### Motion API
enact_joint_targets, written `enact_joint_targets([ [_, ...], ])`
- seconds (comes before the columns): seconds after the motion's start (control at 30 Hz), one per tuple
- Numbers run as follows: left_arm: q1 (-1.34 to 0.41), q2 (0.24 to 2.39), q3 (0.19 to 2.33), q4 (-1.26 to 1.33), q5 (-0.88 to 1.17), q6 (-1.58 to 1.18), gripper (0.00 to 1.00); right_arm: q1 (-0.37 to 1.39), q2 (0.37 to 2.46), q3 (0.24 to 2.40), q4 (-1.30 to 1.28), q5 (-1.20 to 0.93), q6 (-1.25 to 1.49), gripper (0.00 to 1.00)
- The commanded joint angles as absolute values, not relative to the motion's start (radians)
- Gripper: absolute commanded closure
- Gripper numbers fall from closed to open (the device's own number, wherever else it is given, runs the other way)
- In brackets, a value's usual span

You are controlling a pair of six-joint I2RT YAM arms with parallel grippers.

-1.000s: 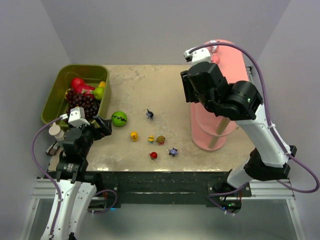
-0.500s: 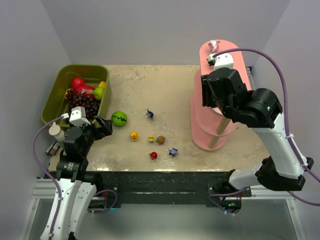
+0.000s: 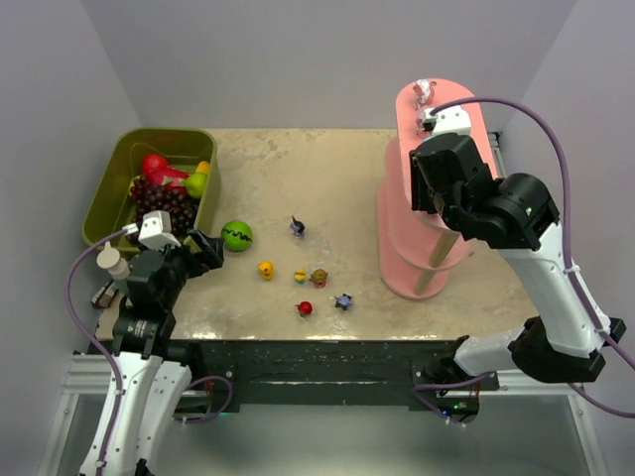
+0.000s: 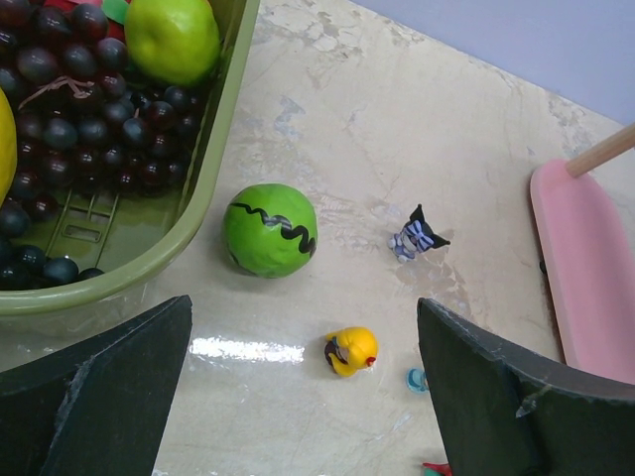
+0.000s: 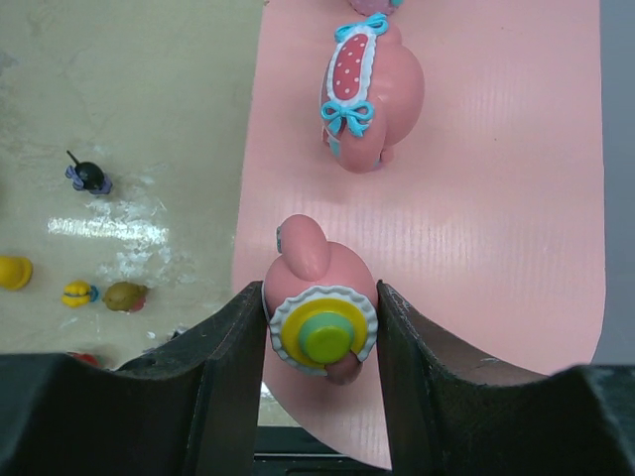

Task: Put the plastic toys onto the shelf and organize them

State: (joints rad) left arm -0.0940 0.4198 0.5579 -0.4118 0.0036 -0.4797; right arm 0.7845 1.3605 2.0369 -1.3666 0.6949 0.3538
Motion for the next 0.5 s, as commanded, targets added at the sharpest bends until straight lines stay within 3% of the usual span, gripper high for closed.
enact_joint_targets([
  [0.0,-0.098,0.428,0.568,-0.382,0.014,-0.482,0.0,0.77,1.332,2.031,-1.411,0.724,0.345,0.91],
  [0.47,-0.1,0.425,0.568,-0.385,0.009,-0.483,0.0,0.746,1.324,1.98,-1.411,0.733,0.327,0.84],
])
